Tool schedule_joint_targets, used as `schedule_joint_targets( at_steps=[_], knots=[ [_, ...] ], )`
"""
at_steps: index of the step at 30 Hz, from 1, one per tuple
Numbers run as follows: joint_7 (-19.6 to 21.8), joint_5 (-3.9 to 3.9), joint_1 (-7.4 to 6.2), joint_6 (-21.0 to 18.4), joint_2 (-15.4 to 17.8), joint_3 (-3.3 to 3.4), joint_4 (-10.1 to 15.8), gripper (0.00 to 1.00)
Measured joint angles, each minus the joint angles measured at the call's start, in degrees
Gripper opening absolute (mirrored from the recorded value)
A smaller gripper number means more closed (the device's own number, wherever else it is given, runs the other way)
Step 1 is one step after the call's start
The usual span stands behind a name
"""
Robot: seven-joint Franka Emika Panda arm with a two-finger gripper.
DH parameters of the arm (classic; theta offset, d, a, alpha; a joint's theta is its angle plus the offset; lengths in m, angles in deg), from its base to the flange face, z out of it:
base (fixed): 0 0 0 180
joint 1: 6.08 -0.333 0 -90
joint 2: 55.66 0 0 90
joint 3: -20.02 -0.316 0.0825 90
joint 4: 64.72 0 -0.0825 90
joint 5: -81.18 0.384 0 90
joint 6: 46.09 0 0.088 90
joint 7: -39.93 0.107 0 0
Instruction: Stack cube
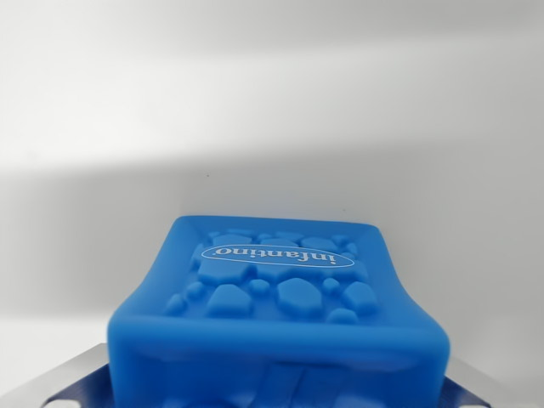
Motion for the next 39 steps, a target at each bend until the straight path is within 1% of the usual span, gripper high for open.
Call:
schedule_joint_targets(
  at_steps=[7, 18, 39],
  knots=[
    [0.0, 0.0, 0.0, -0.1, 0.2, 0.0, 0.0, 0.0],
    [0.0, 0.0, 0.0, -1.0, 1.7, 0.0, 0.5, 0.0],
    [0.0, 0.08, 0.06, -5.0, 7.1, -0.12, 1.8, 0.0]
  ],
)
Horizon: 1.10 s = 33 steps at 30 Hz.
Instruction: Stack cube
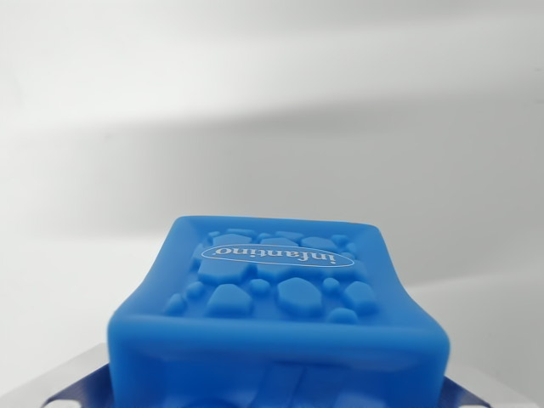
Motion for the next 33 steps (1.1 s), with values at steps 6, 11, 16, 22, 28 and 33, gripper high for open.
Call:
schedule_joint_targets(
  at_steps=[6, 11, 16, 22, 28, 33],
  knots=[
    [0.0, 0.05, 0.01, -1.4, 1.9, -0.04, 0.4, 0.0],
    [-0.1, 0.15, 0.02, -3.1, 3.7, -0.07, 0.6, 0.0],
    [-0.1, 0.25, 0.02, -4.6, 5.5, -0.09, 0.8, 0.0],
    [-0.2, 0.33, 0.02, -6.5, 7.5, -0.12, 0.9, 0.0],
    [-0.3, 0.5, 0.02, -8.8, 9.9, -0.13, 0.9, 0.0],
    [-0.4, 0.61, 0.02, -10.8, 11.8, -0.14, 0.8, 0.0]
  ],
)
